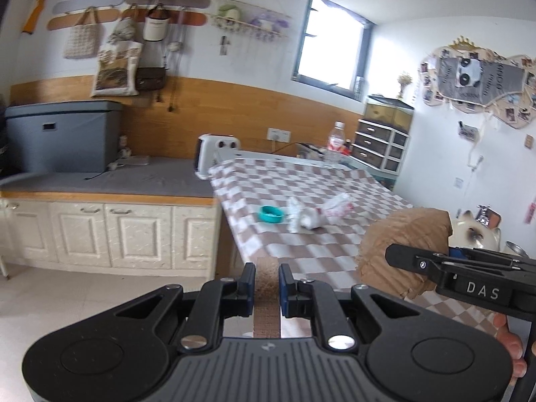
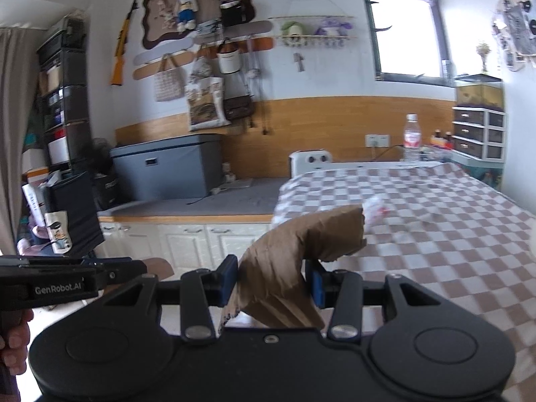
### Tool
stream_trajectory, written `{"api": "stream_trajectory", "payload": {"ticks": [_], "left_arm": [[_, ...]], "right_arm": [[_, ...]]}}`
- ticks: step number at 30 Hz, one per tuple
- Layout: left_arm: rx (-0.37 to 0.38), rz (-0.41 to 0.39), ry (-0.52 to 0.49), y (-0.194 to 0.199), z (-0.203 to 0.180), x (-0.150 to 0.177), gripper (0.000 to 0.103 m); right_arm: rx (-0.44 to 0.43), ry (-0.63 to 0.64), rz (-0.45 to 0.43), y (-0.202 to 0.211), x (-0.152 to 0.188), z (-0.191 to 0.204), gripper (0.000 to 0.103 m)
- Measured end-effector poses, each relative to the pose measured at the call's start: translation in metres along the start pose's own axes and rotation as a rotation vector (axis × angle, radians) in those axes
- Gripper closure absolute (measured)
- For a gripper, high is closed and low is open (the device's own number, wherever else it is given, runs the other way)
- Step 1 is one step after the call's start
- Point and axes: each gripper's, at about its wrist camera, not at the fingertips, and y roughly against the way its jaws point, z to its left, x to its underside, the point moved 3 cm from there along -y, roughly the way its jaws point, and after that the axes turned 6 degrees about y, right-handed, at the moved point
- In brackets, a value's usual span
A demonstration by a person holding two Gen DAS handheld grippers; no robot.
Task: Collect trash
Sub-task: 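Lift and carry the cardboard pieces over the wastebasket with both grippers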
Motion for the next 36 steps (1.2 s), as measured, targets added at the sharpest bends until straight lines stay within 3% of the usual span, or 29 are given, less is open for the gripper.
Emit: {"api": "stream_trajectory", "payload": {"ticks": [12, 20, 36], "left_arm": [[-0.115, 0.015, 0.082, 0.020, 0.085, 0.006, 0.088], [-0.168, 0.068, 0.125, 0.004, 0.131, 0.017, 0.088], [-0.204, 0.329, 0.175, -0.085, 0.212, 0.050, 0.088]], "right_arm": [[-0.124, 0.059, 0.072, -0.040, 0.007, 0.084, 0.058], [-0.180, 0.099, 0.160, -0.082, 0.022, 0.122, 0.058], [-0.272, 0.179, 0.489, -0.208, 0.071, 0.164, 0.057]]}}
